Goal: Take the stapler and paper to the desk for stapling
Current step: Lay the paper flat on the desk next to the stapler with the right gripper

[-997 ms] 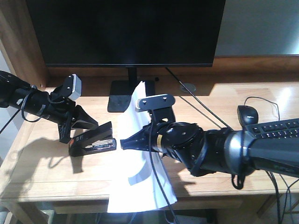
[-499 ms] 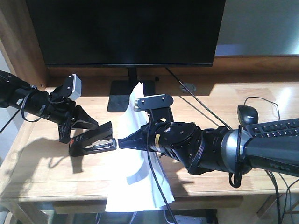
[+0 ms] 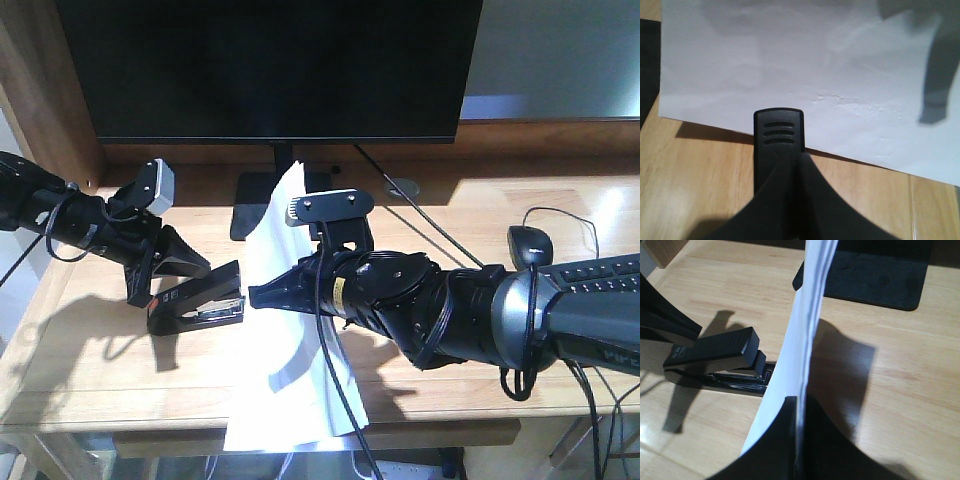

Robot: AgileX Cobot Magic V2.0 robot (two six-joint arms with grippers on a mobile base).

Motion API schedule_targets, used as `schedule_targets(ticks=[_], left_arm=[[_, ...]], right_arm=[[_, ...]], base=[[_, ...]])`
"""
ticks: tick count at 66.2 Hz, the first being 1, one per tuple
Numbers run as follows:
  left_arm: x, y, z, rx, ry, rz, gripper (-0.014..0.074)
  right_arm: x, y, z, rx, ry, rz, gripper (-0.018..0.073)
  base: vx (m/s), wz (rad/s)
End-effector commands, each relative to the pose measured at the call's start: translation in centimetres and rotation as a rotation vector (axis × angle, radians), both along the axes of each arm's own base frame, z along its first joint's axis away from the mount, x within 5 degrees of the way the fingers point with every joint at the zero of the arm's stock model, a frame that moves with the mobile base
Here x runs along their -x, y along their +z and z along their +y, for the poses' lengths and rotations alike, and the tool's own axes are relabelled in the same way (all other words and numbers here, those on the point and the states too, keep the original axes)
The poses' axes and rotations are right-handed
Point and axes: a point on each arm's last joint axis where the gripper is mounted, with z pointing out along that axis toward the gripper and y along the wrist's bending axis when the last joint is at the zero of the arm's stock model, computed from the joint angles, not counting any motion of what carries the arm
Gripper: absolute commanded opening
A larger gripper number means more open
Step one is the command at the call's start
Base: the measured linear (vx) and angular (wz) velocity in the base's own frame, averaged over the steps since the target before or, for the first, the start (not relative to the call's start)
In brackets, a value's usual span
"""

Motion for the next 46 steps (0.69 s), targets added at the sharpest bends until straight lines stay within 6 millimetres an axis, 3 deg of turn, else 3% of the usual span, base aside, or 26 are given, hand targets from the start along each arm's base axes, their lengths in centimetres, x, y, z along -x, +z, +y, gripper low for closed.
schedule_targets(ticks=[1,46], left_arm=[[0.0,3.4,-0.5,0.065,0.006,-0.059,-0.0006],[0.0,3.4,-0.5,0.065,0.006,-0.059,-0.0006]], right_arm=[[-0.3,2.7,-0.1,-0.007,0.013,-0.1,-0.0002],[-4.3,-1.3,3.6,-0.055,-0.029,-0.015,-0.0002]], base=[[0.0,0.0],[0.0,0.0]])
